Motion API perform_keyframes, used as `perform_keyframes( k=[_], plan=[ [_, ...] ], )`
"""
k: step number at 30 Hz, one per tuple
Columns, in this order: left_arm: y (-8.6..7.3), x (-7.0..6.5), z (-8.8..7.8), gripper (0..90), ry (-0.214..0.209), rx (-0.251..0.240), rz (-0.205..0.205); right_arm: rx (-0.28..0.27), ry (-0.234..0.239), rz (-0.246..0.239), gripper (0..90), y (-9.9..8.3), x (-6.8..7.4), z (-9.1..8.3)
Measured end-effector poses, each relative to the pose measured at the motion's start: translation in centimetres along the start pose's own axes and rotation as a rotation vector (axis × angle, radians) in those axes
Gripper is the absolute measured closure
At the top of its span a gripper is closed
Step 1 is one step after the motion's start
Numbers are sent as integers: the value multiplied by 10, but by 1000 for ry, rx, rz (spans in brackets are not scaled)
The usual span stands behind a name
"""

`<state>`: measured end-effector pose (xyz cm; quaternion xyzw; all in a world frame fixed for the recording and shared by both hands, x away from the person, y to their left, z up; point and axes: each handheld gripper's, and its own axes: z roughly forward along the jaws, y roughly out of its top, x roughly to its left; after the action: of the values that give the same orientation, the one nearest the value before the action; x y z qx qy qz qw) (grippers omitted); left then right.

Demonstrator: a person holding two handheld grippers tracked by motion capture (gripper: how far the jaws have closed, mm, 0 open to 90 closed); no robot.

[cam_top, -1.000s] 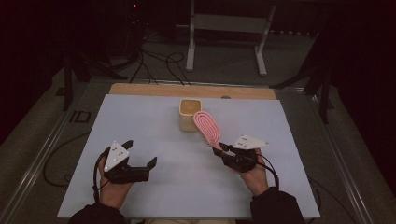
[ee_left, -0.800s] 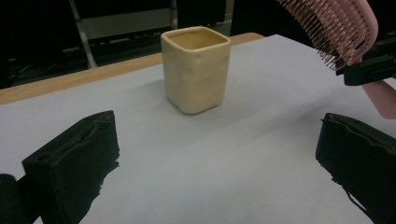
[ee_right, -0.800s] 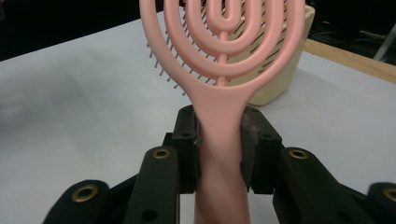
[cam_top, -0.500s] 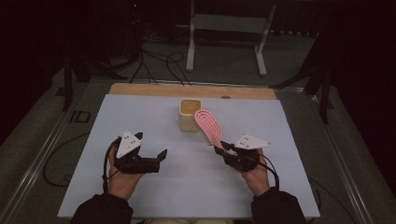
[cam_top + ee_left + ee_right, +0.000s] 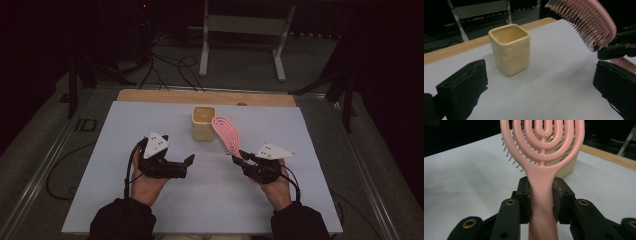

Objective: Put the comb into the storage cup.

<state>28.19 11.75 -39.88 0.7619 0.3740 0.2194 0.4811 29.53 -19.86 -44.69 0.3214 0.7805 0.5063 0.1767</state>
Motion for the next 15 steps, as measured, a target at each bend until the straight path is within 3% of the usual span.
perform_keyframes(
  k=[9,15],
  plan=[
    [13,-5,4,2,-2,0,13,10,-10,-17,701,-2,6,7],
    [17,-7,11,2,-30,12,-13,5,-29,-36,702,-1,13,9]
  ],
)
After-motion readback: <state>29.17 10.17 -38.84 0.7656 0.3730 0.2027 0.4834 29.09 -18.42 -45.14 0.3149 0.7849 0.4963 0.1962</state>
